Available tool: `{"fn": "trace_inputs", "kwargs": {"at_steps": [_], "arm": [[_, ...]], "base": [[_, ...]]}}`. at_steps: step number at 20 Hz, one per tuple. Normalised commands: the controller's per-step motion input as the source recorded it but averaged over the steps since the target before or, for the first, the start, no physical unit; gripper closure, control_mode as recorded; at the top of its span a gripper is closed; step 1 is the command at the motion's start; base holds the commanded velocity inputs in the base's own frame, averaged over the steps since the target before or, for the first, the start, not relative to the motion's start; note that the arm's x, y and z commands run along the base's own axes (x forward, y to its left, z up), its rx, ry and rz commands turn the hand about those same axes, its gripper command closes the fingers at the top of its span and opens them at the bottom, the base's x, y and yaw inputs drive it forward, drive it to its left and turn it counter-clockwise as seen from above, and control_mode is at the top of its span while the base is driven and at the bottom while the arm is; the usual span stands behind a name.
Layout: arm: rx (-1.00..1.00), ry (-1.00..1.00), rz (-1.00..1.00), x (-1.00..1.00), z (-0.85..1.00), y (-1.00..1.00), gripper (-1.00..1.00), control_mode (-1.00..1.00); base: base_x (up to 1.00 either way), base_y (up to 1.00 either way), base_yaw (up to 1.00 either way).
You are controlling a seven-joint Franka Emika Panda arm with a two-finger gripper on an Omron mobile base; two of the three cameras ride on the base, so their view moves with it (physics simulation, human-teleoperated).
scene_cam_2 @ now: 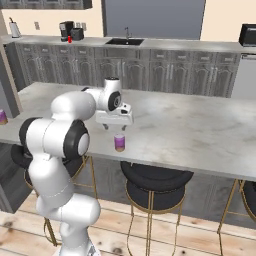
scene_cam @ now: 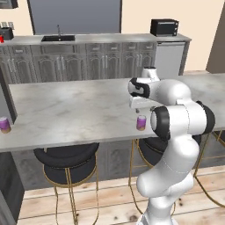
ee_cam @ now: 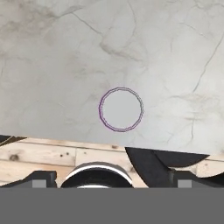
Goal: Four empty soda cans are scattered around the kitchen. Gather all the cans and cluster them next to the stove for recycling.
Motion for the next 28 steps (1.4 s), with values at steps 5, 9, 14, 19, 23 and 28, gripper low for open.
{"fn": "trace_inputs", "kwargs": {"at_steps": [5, 9, 14, 19, 23, 28], "arm": [[0.0, 0.0, -0.01, 0.26, -0.18, 0.0, -1.0, -1.0], [0.0, 0.0, -0.01, 0.25, -0.18, 0.0, -1.0, -1.0], [0.0, 0.0, -0.01, 0.21, -0.19, 0.0, -1.0, -1.0], [0.0, 0.0, -0.01, 0.16, -0.19, -0.01, -1.0, -1.0], [0.0, 0.0, 0.0, 0.02, -0.16, 0.0, -1.0, -1.0], [0.0, 0.0, 0.0, 0.0, -0.08, -0.02, -1.0, -1.0]], "base": [[0.0, 0.0, 0.0], [0.0, 0.0, 0.0], [0.0, 0.0, 0.0], [0.0, 0.0, 0.0], [0.0, 0.0, 0.0], [0.0, 0.0, 0.0]]}}
